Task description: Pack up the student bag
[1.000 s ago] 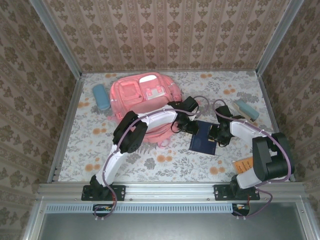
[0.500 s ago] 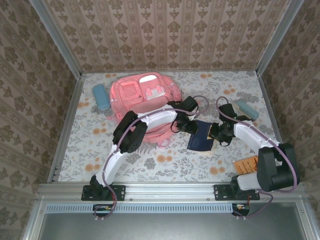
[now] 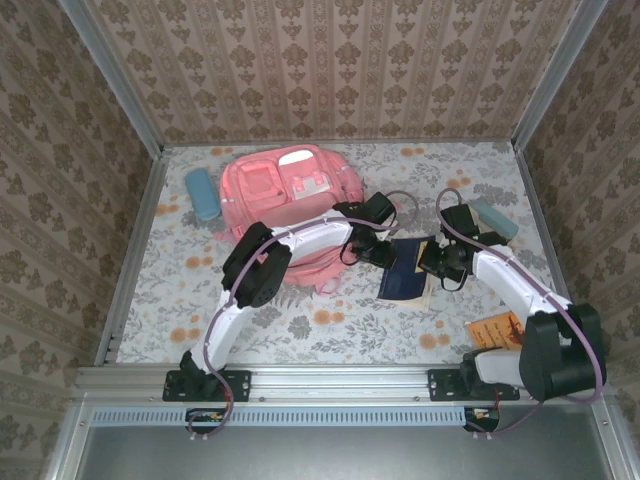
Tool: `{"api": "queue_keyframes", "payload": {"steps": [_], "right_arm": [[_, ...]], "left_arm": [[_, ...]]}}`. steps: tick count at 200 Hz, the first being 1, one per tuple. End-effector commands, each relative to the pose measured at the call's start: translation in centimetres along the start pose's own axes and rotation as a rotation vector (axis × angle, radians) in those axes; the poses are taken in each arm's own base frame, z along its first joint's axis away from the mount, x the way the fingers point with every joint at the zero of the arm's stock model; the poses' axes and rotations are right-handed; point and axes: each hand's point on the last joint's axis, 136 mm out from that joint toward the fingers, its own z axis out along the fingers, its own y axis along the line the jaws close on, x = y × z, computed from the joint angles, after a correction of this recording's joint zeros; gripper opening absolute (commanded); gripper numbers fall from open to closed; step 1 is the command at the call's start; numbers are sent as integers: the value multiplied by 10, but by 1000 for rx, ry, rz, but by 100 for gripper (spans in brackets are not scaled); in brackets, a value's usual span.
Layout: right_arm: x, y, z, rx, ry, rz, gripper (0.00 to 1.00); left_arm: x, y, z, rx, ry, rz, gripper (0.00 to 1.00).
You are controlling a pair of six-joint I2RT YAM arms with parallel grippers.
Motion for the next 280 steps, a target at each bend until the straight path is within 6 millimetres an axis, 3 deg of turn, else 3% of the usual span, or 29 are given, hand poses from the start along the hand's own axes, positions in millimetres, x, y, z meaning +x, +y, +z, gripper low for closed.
{"api": "queue_keyframes", "payload": {"steps": [1, 19, 40, 78, 102, 122, 157, 194, 227, 252, 280], "right_arm": [[-22, 15, -31, -47, -115, -47, 0], [-31, 32, -51, -121, -169, -80, 0], [-40, 55, -75, -228, -218, -120, 0], [-47, 106, -109, -478, -246, -201, 0], [-49, 139, -127, -661, -241, -231, 0], [-50, 164, -138, -783, -227, -256, 0], [-48, 193, -138, -863, -170, -291, 0], [-49, 220, -147, -988, -104, -275, 0], [-45, 231, -147, -1032, -48, -274, 0], [-43, 232, -143, -1032, -29, -271, 0], [-45, 230, -138, -1021, -27, -265, 0]], "left_arm": [[-33, -18, -69, 39, -158, 48, 48], [-45, -16, -105, 72, -236, 25, 59], [-51, 2, -138, 93, -304, -30, 70], [-42, 47, -164, 172, -355, -145, 90], [-35, 58, -180, 264, -396, -185, 100], [-33, 55, -197, 400, -427, -213, 100], [-39, 44, -226, 710, -509, -289, 100], [-36, 56, -219, 670, -489, -331, 100], [-39, 50, -224, 719, -476, -316, 100], [-42, 35, -244, 802, -495, -261, 97], [-40, 30, -253, 803, -500, -237, 86]]}}
